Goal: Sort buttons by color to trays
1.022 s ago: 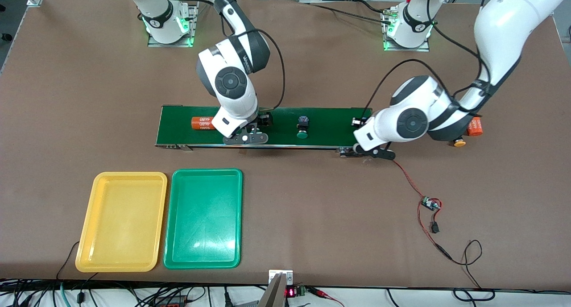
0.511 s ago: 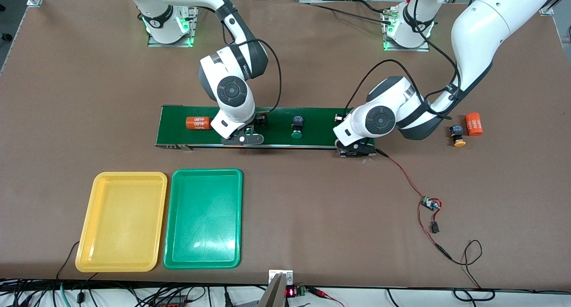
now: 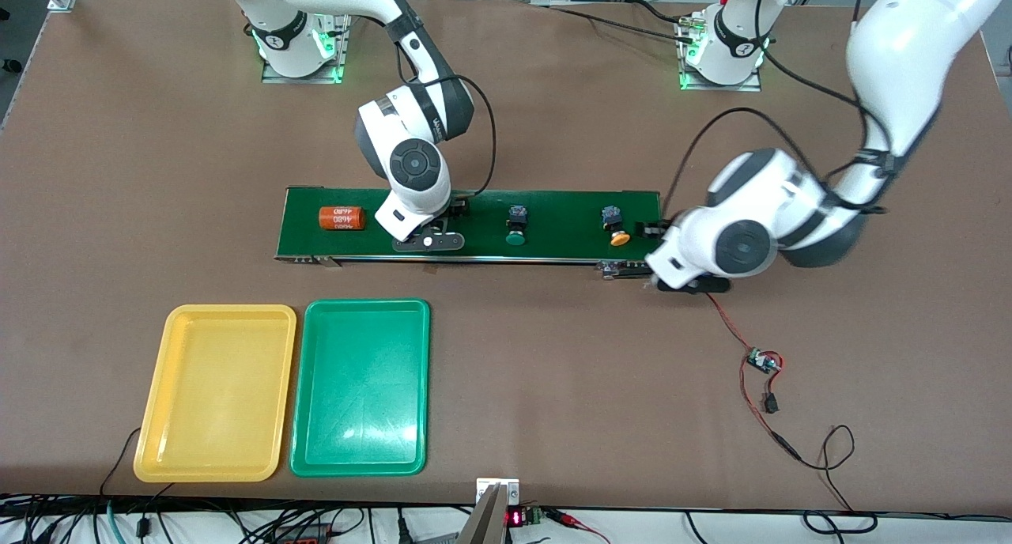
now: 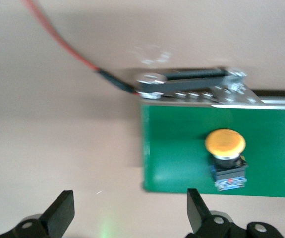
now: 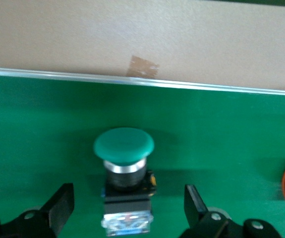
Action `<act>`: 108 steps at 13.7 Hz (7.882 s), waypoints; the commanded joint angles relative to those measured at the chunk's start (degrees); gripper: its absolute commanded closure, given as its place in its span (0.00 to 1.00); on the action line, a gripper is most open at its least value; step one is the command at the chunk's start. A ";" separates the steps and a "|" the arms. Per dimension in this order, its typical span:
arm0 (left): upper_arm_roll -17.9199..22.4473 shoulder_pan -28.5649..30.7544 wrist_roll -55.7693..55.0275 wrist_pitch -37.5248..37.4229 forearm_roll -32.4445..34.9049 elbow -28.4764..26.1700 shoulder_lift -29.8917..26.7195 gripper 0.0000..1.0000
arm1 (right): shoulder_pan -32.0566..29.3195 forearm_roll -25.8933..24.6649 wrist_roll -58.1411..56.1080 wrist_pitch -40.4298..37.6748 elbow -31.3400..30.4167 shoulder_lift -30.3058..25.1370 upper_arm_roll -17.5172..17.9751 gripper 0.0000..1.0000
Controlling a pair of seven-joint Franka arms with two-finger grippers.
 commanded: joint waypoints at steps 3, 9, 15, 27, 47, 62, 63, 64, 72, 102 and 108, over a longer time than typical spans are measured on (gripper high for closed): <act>1.27 7.78 8.21 -3.96 3.69 3.64 -0.60 0.00 | -1.83 0.91 -3.15 -2.04 -1.32 -2.01 -0.78 0.74; 4.00 20.53 24.49 -3.96 9.42 1.09 -0.43 0.00 | -5.52 0.91 -2.80 -3.19 5.08 -2.36 -1.22 0.85; 4.00 32.93 33.28 -0.37 13.20 -8.74 -0.17 0.00 | -15.88 0.82 -3.77 -2.05 20.64 8.43 -1.31 0.85; 4.18 44.99 38.31 18.28 17.42 -24.67 0.01 0.38 | -23.28 0.73 -10.35 7.80 28.30 21.02 -1.05 0.86; -12.88 13.03 58.26 4.73 12.85 -12.98 0.36 0.78 | -8.27 3.72 -2.54 -4.43 9.69 -2.70 -0.70 0.00; -6.20 -1.15 68.20 16.35 12.77 -14.03 3.18 0.73 | -0.17 3.99 6.78 4.63 -3.15 -2.97 -1.57 0.00; -6.20 -1.33 68.02 16.35 12.85 -13.94 3.18 0.30 | -0.08 3.99 6.78 4.55 -4.03 -3.15 -1.75 0.00; -6.28 -1.16 68.37 16.26 12.85 -13.86 3.00 0.00 | 0.10 3.99 6.78 4.55 -5.00 -3.24 -1.75 0.00; -9.45 5.09 57.24 -3.11 11.52 -2.11 1.16 0.00 | -0.25 4.08 9.06 2.17 -6.24 -4.29 -1.93 0.76; 48.36 -6.15 47.45 25.36 -16.66 -20.84 -25.02 0.00 | -15.64 2.14 -8.52 17.03 27.33 23.93 -2.19 0.00; 52.68 -7.57 47.45 49.28 -17.47 -40.30 -24.43 0.00 | -14.50 2.23 -3.88 3.08 26.03 14.97 -2.37 0.00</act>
